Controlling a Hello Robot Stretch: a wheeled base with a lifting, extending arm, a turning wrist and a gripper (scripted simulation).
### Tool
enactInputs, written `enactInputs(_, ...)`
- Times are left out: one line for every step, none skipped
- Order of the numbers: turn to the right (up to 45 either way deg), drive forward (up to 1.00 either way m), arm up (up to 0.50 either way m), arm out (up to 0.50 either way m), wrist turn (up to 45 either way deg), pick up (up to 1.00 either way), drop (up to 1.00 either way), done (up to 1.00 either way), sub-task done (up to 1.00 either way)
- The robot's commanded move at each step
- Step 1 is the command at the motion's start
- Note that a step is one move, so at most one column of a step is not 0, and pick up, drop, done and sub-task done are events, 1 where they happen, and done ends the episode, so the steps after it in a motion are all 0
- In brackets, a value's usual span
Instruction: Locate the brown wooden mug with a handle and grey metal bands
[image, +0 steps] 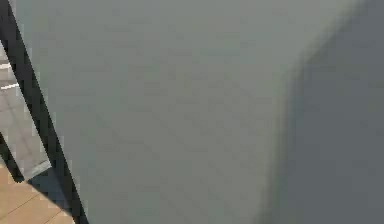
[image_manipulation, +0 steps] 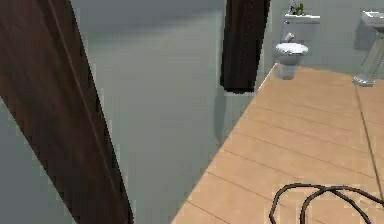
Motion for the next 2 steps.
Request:
enactInputs(-45.0,0.0,0.0,0.0,0.0,0.0,0.0,0.0,0.0)
enactInputs(-21.0,0.0,0.0,0.0,0.0,0.0,0.0,0.0,0.0)
